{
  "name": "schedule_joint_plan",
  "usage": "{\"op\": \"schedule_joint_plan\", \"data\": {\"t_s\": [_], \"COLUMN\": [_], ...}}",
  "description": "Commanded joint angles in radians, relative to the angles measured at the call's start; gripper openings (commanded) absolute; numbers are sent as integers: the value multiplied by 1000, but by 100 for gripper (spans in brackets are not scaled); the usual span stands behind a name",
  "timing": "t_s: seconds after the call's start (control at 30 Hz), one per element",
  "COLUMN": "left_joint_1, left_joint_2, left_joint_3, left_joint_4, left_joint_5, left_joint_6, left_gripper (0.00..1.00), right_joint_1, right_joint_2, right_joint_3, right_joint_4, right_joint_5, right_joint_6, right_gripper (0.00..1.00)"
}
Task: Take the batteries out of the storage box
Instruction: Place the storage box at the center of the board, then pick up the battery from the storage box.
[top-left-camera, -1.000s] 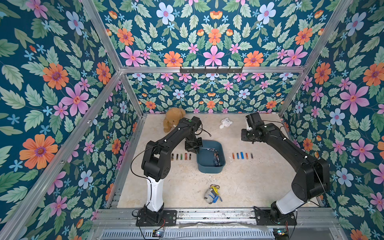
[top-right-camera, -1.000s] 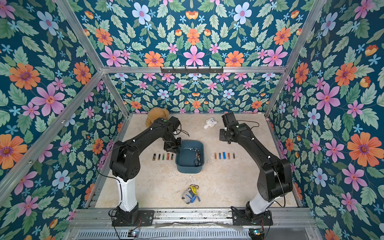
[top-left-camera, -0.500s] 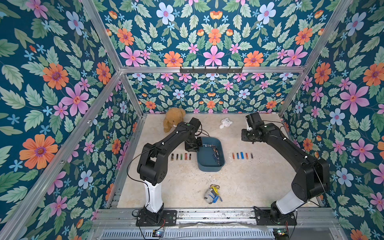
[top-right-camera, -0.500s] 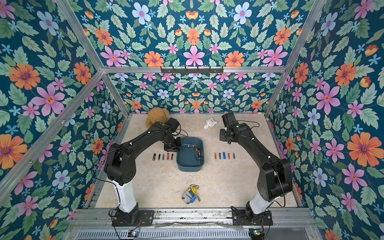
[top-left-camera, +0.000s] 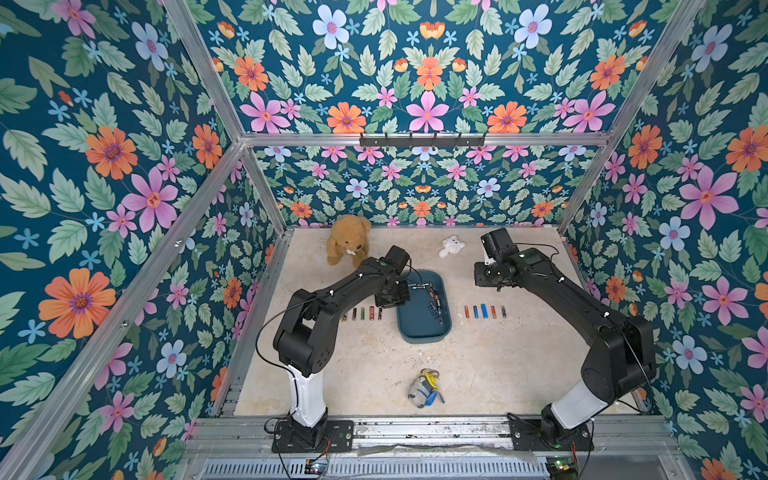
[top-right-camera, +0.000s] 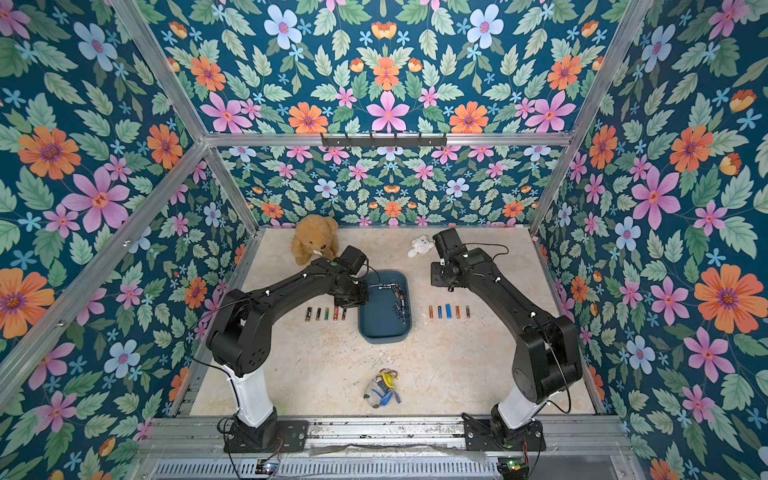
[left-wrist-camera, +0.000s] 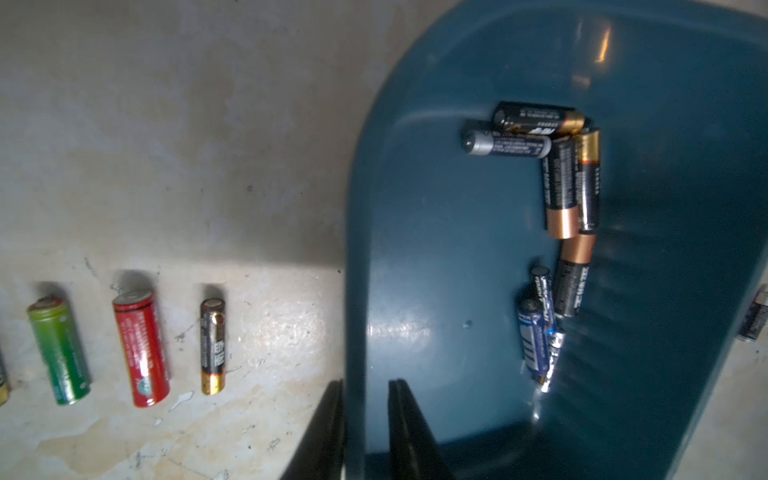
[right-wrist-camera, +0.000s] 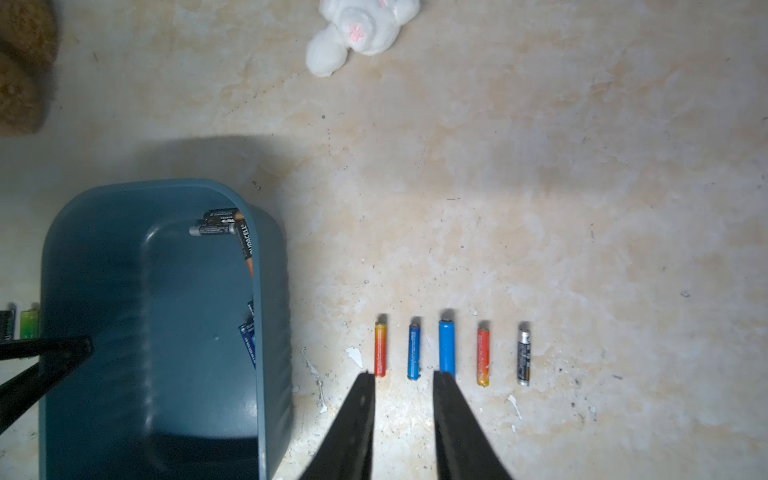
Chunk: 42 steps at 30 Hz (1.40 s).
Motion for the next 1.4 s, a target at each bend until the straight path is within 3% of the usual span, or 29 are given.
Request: {"op": "schedule_joint_plan", "data": {"t_s": [0.0, 0.13, 0.37, 0.8, 1.37], "left_joint_1": [1, 7, 68, 257, 271], "left_joint_2": [-18, -51, -127, -336, -313], "left_joint_3": [-4, 35, 130, -165, -252], "left_joint_4": [33, 43, -54, -24, 36], "left_joint_5": [-15, 51, 14, 44, 100], "left_joint_6": [8, 7, 41, 99, 109], "left_gripper": [39, 49, 55, 57, 57], "right_joint_1": [28, 77, 180, 293, 311], "right_joint_2": [9, 67, 162, 438, 500], "right_joint_3": [8, 26, 116, 333, 267], "right_joint_4": [-13, -19, -36, -88, -87], "right_joint_5": [12, 9, 19, 15, 30], "right_joint_6": [24, 37, 63, 56, 72], "right_gripper": [30, 30, 30, 30, 30]}}
